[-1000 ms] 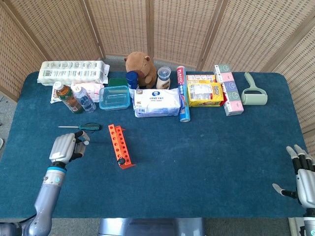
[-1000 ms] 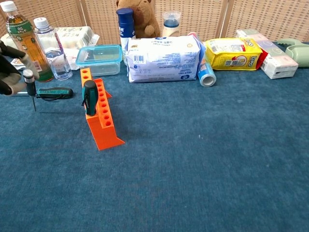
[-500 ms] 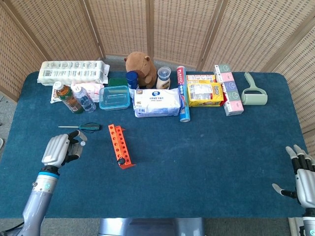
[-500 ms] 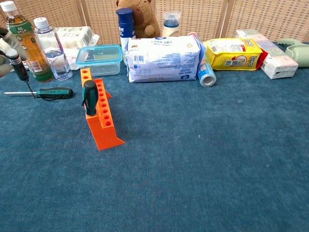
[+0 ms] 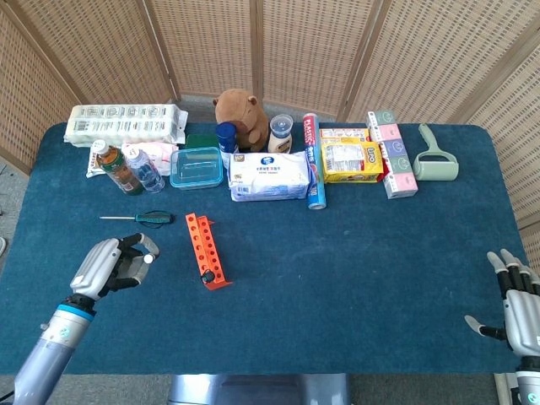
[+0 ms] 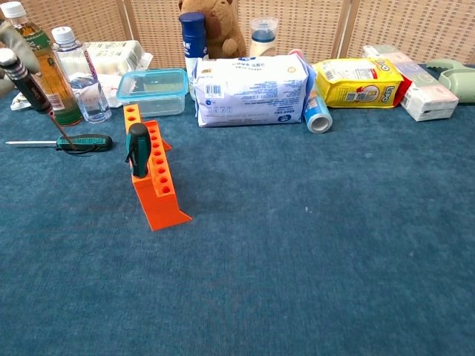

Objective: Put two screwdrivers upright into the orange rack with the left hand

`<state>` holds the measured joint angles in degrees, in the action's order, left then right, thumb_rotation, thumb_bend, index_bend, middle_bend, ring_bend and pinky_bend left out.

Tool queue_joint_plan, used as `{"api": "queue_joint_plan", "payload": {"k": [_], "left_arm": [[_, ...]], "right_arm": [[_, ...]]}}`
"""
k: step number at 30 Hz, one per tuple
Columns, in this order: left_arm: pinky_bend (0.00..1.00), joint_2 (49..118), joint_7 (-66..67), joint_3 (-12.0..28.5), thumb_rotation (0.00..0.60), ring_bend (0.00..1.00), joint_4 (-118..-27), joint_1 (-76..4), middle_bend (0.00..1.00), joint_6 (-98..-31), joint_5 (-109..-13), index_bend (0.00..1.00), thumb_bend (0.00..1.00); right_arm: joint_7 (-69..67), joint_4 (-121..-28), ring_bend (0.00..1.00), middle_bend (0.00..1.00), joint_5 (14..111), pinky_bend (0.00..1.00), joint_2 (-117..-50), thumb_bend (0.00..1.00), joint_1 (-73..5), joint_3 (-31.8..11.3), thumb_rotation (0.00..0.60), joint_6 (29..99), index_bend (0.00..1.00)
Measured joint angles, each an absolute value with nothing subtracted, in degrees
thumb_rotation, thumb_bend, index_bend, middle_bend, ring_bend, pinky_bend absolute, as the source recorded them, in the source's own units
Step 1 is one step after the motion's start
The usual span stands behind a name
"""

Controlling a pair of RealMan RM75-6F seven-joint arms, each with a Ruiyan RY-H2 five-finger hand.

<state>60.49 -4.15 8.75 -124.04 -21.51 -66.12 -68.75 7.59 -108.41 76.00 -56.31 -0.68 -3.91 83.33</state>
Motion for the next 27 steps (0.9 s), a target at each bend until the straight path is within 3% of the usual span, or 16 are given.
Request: {"api": "queue_joint_plan", "payload": {"k": [12, 27], "left_arm": [[0.95, 56.9, -12.6, 7.0, 0.6, 0.87, -125.7, -20.1, 0.84, -65.1, -78.8, 0.5, 0.56], [0.95, 63.2, -9.9, 7.8, 0.6, 0.87, -126.0, -21.7, 0.84, -67.0, -78.8, 0.5, 0.56]], "right_arm": [[7.9, -108.5, 0.0, 0.0, 76.0, 0.05, -56.4, 0.0, -0.7, -3.8, 0.6, 83.3, 0.02], [7.6, -108.5, 0.0, 0.0, 76.1, 0.06, -56.2, 0.0, -0.6, -3.8, 0.6, 83.5, 0.02]]}}
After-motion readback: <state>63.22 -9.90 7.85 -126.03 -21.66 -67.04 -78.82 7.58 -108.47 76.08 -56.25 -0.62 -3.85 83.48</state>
